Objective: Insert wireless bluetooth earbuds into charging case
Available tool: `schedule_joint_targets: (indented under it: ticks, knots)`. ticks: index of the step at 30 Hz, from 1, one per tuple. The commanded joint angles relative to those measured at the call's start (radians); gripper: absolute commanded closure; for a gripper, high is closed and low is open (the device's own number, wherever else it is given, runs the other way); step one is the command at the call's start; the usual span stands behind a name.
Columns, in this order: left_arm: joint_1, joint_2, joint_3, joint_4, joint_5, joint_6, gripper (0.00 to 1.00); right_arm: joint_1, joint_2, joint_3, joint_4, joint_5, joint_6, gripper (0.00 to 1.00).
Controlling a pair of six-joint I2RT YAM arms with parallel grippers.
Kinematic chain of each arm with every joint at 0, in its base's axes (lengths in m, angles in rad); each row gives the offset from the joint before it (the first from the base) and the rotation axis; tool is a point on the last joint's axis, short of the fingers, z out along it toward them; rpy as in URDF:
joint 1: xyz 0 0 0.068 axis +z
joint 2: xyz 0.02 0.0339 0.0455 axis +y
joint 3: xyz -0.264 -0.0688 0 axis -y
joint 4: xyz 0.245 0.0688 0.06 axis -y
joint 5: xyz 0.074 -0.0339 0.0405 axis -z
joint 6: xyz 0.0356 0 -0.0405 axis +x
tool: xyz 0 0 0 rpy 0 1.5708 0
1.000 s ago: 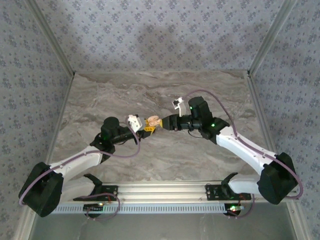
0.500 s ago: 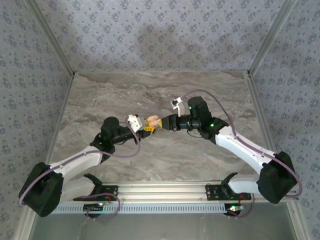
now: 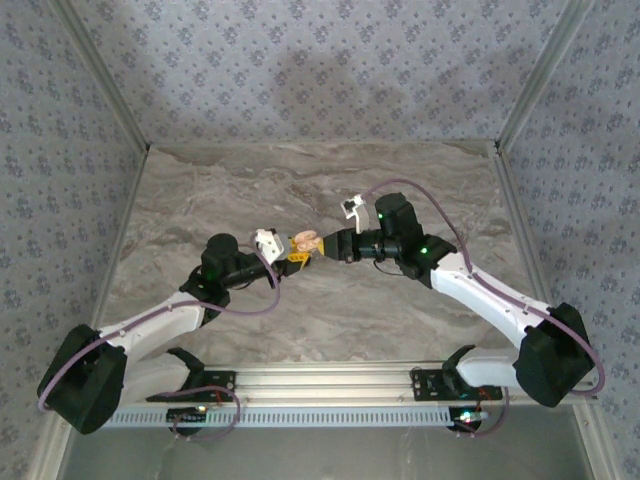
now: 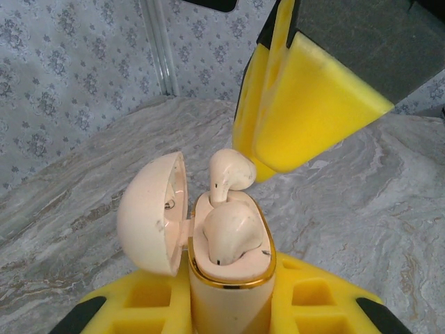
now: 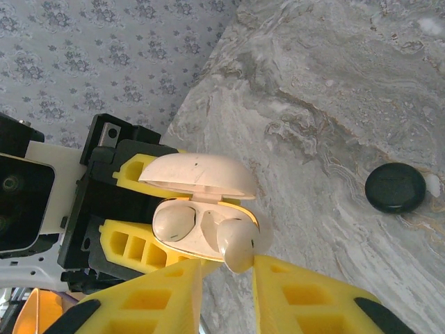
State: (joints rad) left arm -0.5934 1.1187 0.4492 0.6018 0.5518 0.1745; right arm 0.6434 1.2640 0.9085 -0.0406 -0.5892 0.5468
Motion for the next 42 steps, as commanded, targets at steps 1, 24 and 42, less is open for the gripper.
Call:
schedule_joint_targets:
  ticks: [1,24,42]
  knots:
    - [-0.003,-0.019,0.016,0.029,0.020,0.005,0.98,0.033,-0.016,0.029,0.038,-0.051,0.008,0.73]
    - [-0.003,-0.014,0.016,0.029,0.031,0.000,0.98,0.032,-0.081,0.012,-0.021,-0.020,-0.014,0.66]
    - [-0.003,-0.017,0.017,0.032,0.034,-0.003,0.98,0.004,-0.021,0.026,0.003,-0.018,-0.004,0.79]
